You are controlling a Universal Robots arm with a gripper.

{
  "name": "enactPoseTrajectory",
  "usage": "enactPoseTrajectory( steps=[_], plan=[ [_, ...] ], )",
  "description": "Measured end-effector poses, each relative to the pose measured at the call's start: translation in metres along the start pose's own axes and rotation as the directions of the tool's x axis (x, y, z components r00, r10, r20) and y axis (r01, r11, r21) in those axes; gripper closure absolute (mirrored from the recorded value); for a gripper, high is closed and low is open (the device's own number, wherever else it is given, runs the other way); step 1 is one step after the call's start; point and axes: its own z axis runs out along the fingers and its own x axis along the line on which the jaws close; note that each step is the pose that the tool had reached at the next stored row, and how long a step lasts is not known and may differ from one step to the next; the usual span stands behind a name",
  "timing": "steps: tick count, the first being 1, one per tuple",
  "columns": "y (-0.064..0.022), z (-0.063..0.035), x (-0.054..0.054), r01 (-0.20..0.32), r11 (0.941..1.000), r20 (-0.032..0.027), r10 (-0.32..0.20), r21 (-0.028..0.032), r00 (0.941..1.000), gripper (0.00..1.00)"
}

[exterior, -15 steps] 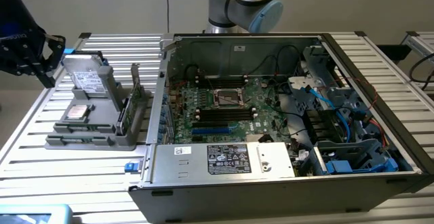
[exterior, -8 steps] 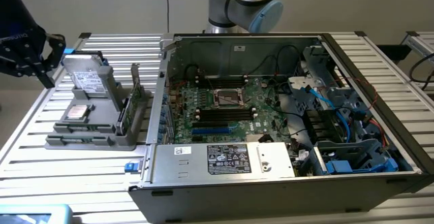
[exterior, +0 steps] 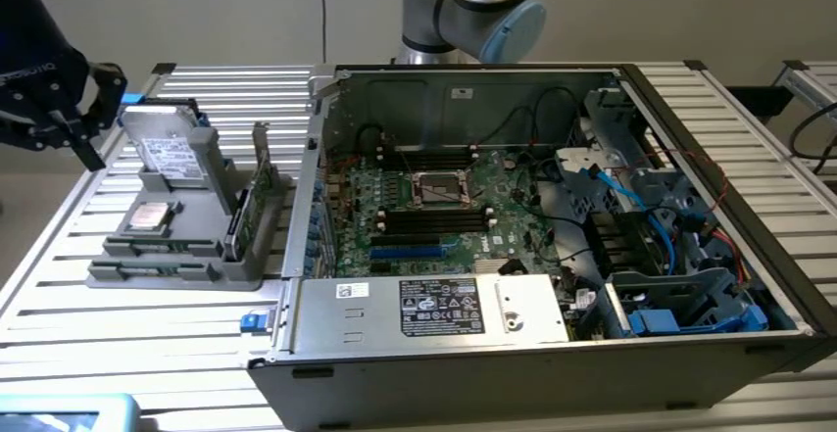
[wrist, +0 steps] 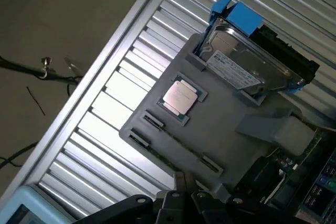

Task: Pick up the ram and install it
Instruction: 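Pick up the ram and move it above insertion slot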

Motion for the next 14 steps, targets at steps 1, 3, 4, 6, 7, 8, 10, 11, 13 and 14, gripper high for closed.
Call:
enactPoseTrajectory(
  steps=[1, 3, 4, 6, 7, 8, 10, 11, 13, 14],
  plan=[
    [0.0, 0.0, 0.0, 0.018, 0.9998, -0.0008, -0.018, -0.0003, 0.9998, 0.89],
    [0.0, 0.0, 0.0, 0.055, 0.9985, -0.0025, -0.055, -0.0008, 0.9985, 0.89],
    [0.0, 0.0, 0.0, 0.073, 0.9973, -0.0033, -0.073, -0.0011, 0.9973, 0.89],
    [0.0, 0.0, 0.0, 0.109, 0.994, -0.005, -0.109, -0.0017, 0.994, 0.89],
    [0.0, 0.0, 0.0, 0.127, 0.9919, -0.0058, -0.127, -0.002, 0.9919, 0.89],
    [0.0, 0.0, 0.0, 0.145, 0.9895, -0.0066, -0.145, -0.0024, 0.9895, 0.89],
    [0.0, 0.0, 0.0, 0.181, 0.9835, -0.0082, -0.181, -0.0031, 0.9835, 0.89],
    [0.0, 0.0, 0.0, 0.199, 0.98, -0.0089, -0.199, -0.0035, 0.98, 0.89],
    [0.0, 0.0, 0.0, 0.234, 0.9722, -0.0105, -0.234, -0.0043, 0.9722, 0.89],
    [0.0, 0.0, 0.0, 0.252, 0.9676, -0.0112, -0.253, -0.0047, 0.9675, 0.89]
  ],
)
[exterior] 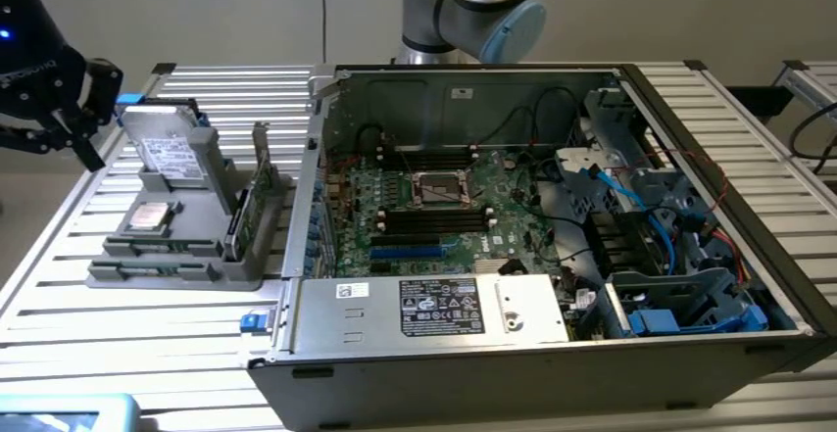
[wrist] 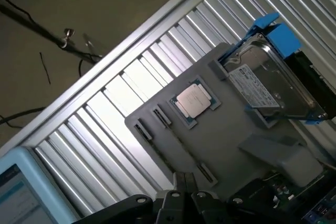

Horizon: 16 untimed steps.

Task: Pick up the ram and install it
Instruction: 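Pick up the ram and move it above insertion slot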

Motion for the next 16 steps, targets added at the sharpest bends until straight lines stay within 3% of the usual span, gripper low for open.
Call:
enactPoseTrajectory(
  steps=[4, 7, 11, 16],
  plan=[
    [0.0, 0.0, 0.0, 0.072, 0.9974, -0.0032, -0.072, -0.001, 0.9974, 0.89],
    [0.0, 0.0, 0.0, 0.126, 0.992, -0.0054, -0.126, -0.0016, 0.992, 0.89],
    [0.0, 0.0, 0.0, 0.198, 0.9803, -0.008, -0.198, 0.0, 0.9803, 0.89],
    [0.0, -0.0001, 0.0, 0.279, 0.9602, -0.0073, -0.279, 0.0072, 0.9602, 0.89]
  ],
)
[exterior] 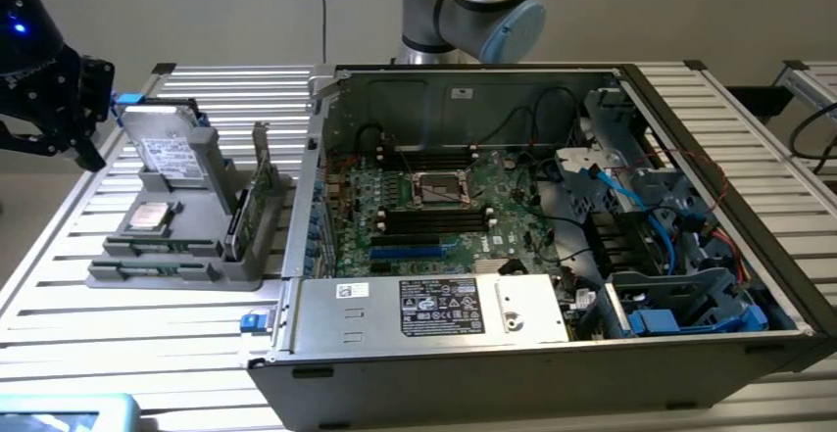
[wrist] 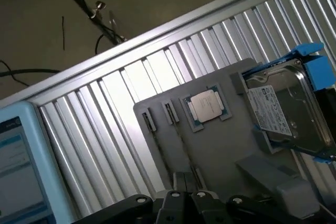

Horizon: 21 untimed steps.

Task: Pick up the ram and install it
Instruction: 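Pick up the ram and move it above insertion slot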

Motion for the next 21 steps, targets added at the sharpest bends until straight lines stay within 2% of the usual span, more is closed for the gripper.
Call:
enactPoseTrajectory(
  steps=[4, 7, 10, 16, 21],
  plan=[
    [0.0, 0.0002, 0.0, 0.068, 0.9977, -0.0015, -0.067, 0.006, 0.9977, 0.89],
    [0.0, 0.0005, 0.0001, 0.122, 0.9925, -0.0047, -0.122, 0.0086, 0.9925, 0.89],
    [0.0, 0.0005, 0.0, 0.176, 0.9844, -0.0086, -0.176, 0.0099, 0.9844, 0.89],
    [0.0, 0.0004, 0.0, 0.27, 0.9628, -0.0197, -0.27, 0.011, 0.9627, 0.89],
    [0.0, 0.0004, 0.0, 0.273, 0.9619, -0.0201, -0.273, 0.0109, 0.9618, 0.89]
  ],
)
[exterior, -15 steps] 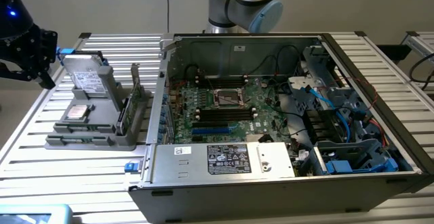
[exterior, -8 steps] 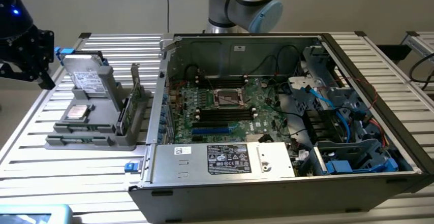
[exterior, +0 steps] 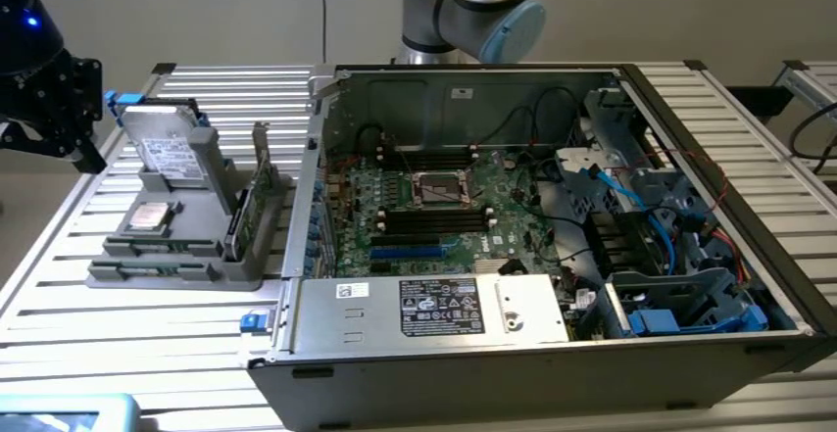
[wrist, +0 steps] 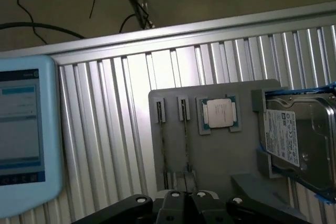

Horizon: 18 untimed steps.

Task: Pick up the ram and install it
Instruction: 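Pick up the ram and move it above insertion slot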

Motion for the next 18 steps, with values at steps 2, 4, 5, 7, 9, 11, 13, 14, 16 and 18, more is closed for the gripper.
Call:
enactPoseTrajectory(
  steps=[2, 4, 5, 7, 9, 11, 13, 14, 16, 18],
  plan=[
    [0.0, 0.0, 0.0, 0.0, 1.0, 0.0, 0.0, 0.0, 1.0, 0.82],
    [0.0002, 0.0009, 0.0, 0.0, 1.0, 0.0002, 0.0, 0.0002, 1.0, 0.76],
    [0.0007, 0.0017, 0.0, 0.0, 1.0, 0.0001, 0.0, 0.0002, 1.0, 0.7],
    [0.0014, 0.0035, 0.0, 0.0, 1.0, -0.0001, 0.0, 0.0001, 1.0, 0.64],
    [0.0014, 0.0071, 0.001, 0.001, 1.0, 0.0, -0.001, 0.0002, 1.0, 0.58],
    [0.0012, 0.0107, 0.002, 0.004, 1.0, 0.0, -0.004, 0.0002, 1.0, 0.58],
    [0.001, 0.0144, 0.003, 0.008, 1.0, -0.0001, -0.008, 0.0001, 1.0, 0.58],
    [0.0007, 0.0163, 0.004, 0.009, 1.0, -0.0002, -0.009, 0.0001, 1.0, 0.58],
    [-0.0012, 0.0199, 0.004, 0.015, 0.9999, -0.0003, -0.015, 0.0001, 0.9999, 0.58],
    [-0.0036, 0.0235, 0.004, 0.027, 0.9996, -0.0005, -0.027, 0.0, 0.9996, 0.58]
  ],
)
